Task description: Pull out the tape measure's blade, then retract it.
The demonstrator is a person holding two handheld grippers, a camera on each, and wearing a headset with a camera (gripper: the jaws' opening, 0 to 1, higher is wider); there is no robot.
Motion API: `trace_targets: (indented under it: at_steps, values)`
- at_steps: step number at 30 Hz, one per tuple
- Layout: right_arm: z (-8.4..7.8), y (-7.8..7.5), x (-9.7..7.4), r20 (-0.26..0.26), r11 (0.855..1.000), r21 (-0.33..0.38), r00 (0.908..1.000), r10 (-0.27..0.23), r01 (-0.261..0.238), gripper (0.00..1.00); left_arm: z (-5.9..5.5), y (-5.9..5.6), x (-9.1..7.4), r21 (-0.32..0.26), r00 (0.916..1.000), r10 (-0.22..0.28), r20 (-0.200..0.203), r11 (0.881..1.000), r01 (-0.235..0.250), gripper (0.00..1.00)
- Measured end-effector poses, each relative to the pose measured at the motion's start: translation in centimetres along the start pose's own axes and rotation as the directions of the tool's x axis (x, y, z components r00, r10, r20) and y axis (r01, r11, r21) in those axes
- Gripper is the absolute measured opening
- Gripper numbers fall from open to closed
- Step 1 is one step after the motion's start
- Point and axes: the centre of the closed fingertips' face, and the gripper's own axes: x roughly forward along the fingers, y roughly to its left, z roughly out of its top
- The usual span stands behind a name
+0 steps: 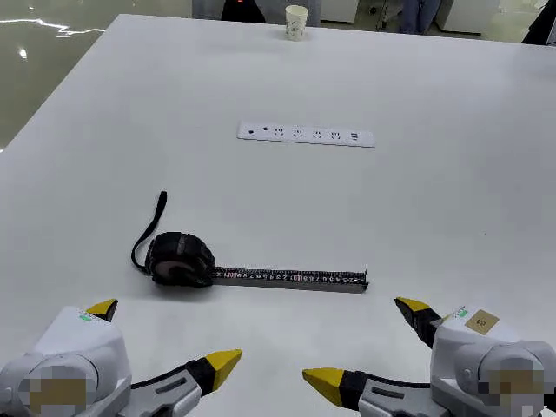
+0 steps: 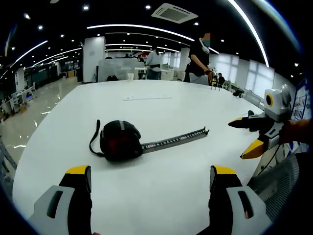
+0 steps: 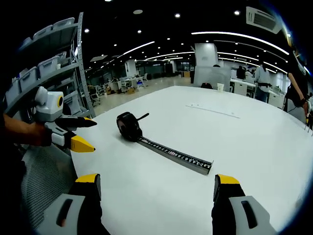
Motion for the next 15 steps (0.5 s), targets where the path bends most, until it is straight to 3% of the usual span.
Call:
trace_targets:
  at_steps: [15]
  values:
    - [-0.6,-1.9,1.0,-0.031,0.998,-0.054,0.9988,0.037,-0.039,0.94,0.4,1.1,1.5,-0.003,0.9999,0.014,0.002,1.0,-0.014,0.99]
